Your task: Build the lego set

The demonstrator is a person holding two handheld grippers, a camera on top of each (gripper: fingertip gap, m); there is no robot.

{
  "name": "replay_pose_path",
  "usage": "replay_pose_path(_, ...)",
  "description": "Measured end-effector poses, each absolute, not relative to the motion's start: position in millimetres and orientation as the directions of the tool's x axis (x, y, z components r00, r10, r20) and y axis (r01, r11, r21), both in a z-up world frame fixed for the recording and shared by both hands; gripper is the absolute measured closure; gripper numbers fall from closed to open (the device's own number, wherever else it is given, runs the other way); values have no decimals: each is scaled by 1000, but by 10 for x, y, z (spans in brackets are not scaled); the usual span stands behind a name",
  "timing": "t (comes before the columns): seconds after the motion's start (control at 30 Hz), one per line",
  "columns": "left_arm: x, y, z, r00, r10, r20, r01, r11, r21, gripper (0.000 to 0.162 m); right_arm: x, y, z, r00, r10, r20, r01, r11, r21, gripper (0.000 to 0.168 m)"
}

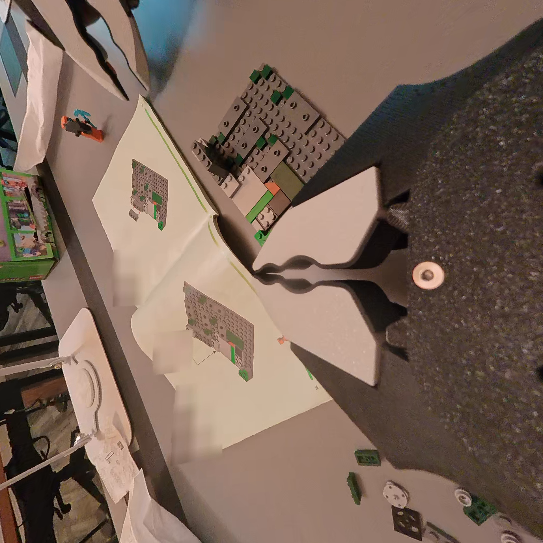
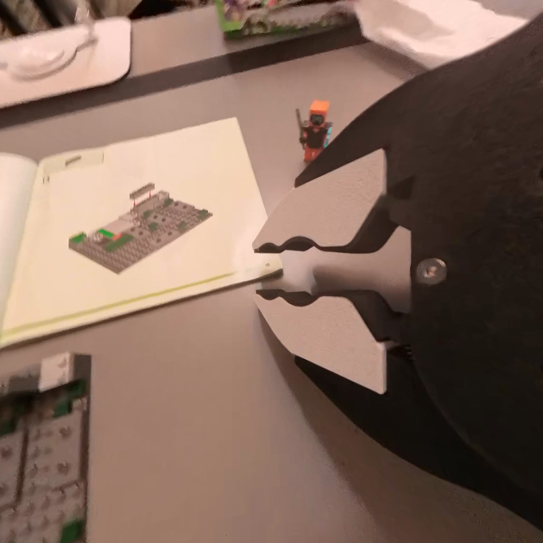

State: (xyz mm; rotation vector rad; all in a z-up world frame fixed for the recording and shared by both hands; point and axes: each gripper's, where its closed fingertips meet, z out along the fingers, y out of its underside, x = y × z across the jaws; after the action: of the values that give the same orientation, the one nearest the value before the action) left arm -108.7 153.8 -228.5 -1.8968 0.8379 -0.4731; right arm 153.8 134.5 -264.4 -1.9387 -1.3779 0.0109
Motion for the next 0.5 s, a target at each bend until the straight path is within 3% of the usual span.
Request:
replay_pose_path(0.2,-1089,1561,-2349,686,-726,-57,-383,-293,-876,162,1594,1401,-2754,253,908,334,878,-70,-474,144)
replay_pose_path(0.5,-1134,1597,-2333,675,-733,-80,-412,-285,-865,162,1574,1445,-2802,153,978,138,888,-75,-453,164)
